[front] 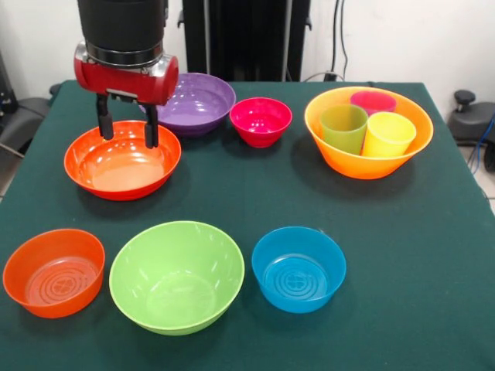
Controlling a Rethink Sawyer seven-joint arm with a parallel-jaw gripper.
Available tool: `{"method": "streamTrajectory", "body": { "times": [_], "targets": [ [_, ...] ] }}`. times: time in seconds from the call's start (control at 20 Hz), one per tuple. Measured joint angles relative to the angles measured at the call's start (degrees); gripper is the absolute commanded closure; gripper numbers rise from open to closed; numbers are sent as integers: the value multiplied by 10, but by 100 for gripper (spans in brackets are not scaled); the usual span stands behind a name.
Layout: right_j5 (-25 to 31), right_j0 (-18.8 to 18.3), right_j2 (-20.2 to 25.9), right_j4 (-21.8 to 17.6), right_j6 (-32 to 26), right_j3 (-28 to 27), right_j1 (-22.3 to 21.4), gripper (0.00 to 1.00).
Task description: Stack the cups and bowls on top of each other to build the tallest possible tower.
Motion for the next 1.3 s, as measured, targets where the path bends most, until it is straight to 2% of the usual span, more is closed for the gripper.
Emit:
{"method": "streamTrajectory", "body": {
  "times": [0.45, 0.85, 1.3],
  "targets": [
    [-14, 0, 0, -4, 0, 29, 0, 0],
    [-25, 0, 1, -4, 0, 31, 1, 0],
    [-77, 1, 1, -4, 0, 33, 10, 0]
  ]
}}
